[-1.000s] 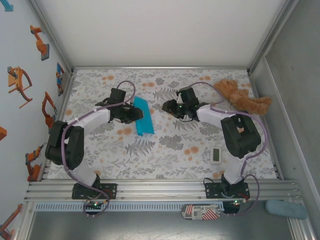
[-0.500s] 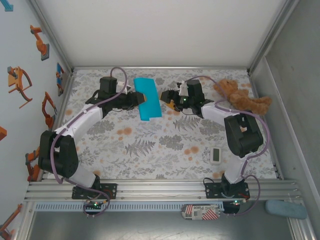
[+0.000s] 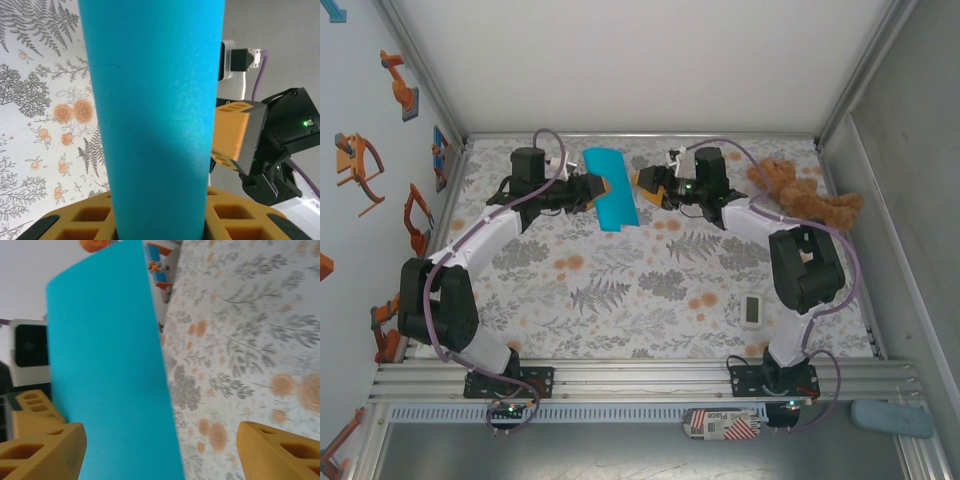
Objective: Fold a paper plane with a square sheet of paper (pick it up from the middle)
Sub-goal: First fold in half a square sheet of paper at the center of the table.
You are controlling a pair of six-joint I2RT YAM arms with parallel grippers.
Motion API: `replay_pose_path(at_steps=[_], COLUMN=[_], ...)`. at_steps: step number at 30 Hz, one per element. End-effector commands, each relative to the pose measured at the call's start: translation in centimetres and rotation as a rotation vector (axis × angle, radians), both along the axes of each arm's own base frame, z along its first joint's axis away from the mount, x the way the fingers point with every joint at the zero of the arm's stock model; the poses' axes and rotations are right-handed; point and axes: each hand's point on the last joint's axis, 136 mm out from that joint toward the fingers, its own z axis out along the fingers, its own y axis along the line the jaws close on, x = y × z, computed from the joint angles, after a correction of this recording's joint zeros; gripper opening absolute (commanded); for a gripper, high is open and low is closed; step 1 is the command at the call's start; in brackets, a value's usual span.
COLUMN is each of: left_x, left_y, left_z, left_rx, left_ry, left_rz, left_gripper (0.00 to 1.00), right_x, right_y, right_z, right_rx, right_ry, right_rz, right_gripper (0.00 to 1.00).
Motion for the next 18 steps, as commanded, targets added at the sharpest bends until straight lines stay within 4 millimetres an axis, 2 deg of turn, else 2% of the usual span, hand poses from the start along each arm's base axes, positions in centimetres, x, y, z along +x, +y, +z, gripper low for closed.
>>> replay_pose_path(at_steps=[1, 8, 14, 18], left_x=[0.3, 0.4, 0.4, 0.5], left_y=[-0.6, -1.2, -1.2, -1.0], left_z=[2.2, 2.5, 1.0, 0.0], left_rx=[-0.066, -0.105, -0.079, -0.048], left_ry=[-0.023, -0.006, 0.035, 0.061], left_rz=[-0.037, -0.061, -0.067, -0.062], left_gripper=[0.34, 0.34, 0.33, 0.32], right_x=[0.1, 0.2, -0.3, -0.1], right_y=[0.8, 1.8, 2.1, 2.0], right_z=[2.7, 3.1, 3.9, 3.4], right_rx=[0.094, 0.154, 0.175, 0.143], right_ry=[-0.039, -0.016, -0.023, 0.003], right_rz=[0.082, 0.131, 0.158, 0.138], right_gripper=[0.78, 0.78, 0.75, 0.69])
